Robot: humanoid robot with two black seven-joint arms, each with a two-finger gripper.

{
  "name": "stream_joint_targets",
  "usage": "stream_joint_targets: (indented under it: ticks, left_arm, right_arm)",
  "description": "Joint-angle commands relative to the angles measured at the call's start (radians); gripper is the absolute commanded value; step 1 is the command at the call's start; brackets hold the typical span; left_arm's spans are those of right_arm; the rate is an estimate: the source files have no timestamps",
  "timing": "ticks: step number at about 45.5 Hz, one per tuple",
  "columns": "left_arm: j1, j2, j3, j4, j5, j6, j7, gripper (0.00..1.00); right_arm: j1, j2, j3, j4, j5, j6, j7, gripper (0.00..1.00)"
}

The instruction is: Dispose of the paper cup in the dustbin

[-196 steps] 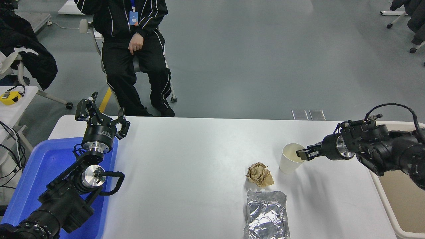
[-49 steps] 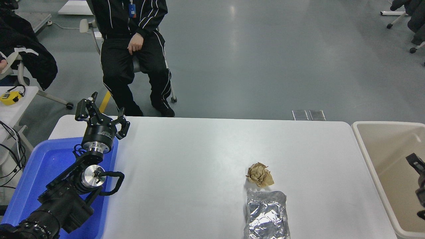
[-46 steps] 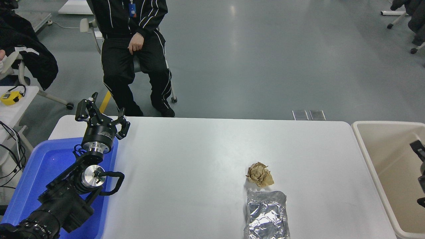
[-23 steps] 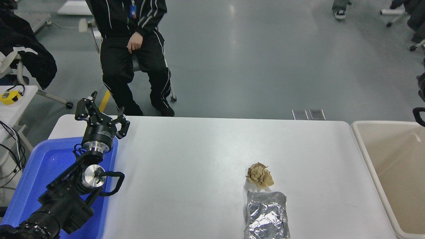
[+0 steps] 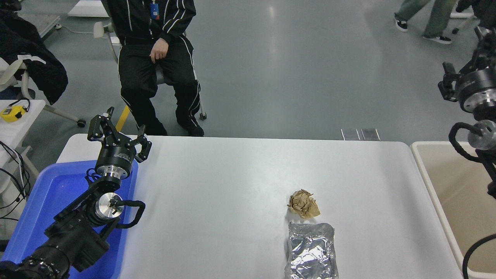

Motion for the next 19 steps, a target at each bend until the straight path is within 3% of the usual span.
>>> stream_joint_targets:
  ticks: [1,19]
  left_arm:
    - [0.0,0.0,0.0,0.0,0.0,0.0,0.0,1.0]
    - [0.0,0.0,0.0,0.0,0.0,0.0,0.0,1.0]
  right_arm:
    - [-0.148,0.087,0.098,0.032,-0.004,0.014,0.028,0.99]
    - [-0.178,0.113,0.124,0.035,-0.002,0.012,0.029,0.99]
